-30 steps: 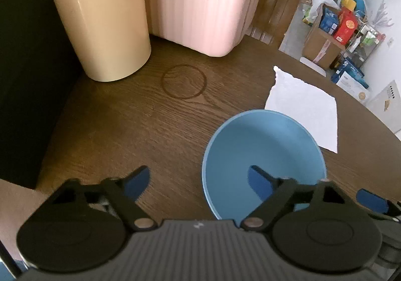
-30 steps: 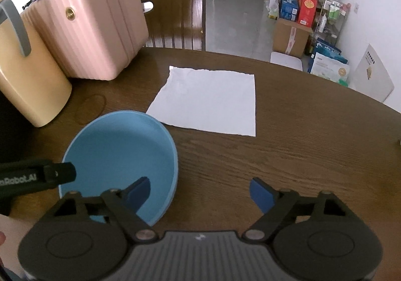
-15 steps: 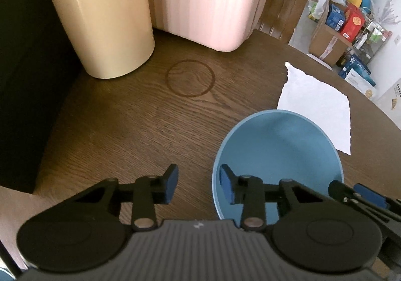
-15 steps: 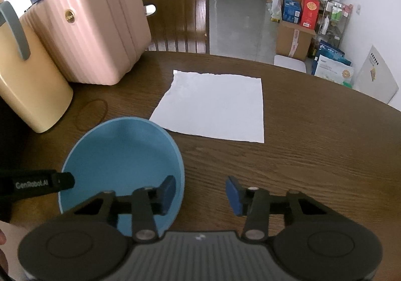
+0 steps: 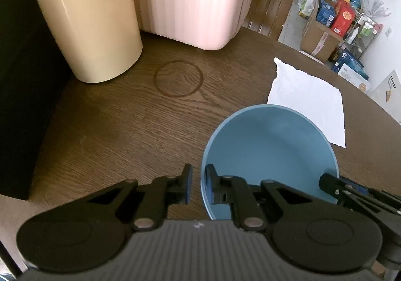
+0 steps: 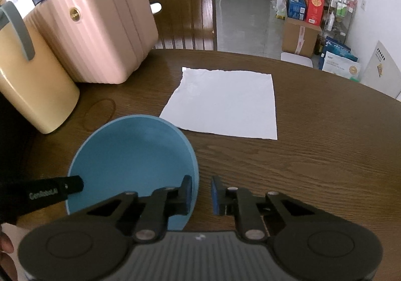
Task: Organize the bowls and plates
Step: 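Close the left gripper on the small bowl rim while the right gripper closes on it, then lift the small light-blue bowl with both grippers and carry it toward the stacked bowls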
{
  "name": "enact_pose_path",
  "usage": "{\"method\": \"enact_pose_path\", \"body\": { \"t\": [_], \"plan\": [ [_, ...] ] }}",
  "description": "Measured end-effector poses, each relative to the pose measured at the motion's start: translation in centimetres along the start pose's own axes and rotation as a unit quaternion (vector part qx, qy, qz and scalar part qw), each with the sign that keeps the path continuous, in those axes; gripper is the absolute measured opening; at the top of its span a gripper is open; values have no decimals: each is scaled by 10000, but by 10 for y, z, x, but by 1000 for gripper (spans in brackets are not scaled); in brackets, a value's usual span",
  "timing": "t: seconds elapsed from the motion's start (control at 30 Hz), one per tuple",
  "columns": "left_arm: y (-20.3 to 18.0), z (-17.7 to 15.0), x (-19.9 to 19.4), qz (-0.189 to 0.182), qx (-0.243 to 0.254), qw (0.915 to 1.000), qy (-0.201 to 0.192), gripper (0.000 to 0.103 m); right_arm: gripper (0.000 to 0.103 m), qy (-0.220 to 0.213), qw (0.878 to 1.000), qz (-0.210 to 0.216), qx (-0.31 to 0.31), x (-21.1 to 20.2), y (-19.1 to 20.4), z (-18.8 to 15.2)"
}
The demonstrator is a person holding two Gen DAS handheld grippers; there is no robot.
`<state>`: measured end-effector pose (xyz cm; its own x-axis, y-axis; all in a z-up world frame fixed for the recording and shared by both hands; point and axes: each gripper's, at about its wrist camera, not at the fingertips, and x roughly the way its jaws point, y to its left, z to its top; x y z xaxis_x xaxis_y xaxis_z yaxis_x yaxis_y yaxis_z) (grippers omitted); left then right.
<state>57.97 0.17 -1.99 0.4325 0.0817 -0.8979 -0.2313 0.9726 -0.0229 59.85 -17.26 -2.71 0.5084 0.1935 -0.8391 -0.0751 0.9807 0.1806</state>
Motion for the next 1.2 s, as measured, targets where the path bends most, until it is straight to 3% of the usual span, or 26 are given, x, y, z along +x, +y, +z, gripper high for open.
{"method": "enact_pose_path", "body": {
  "t": [0.23,1.2],
  "plan": [
    [-3,-1,-1,6,60,10000,-46,8,7,-34,9999,-42,-102,-1,6,-1],
    [-3,-9,-13,116,102,9997,-174,5,6,-204,9994,-24,-282,-11,12,-8]
  ]
}}
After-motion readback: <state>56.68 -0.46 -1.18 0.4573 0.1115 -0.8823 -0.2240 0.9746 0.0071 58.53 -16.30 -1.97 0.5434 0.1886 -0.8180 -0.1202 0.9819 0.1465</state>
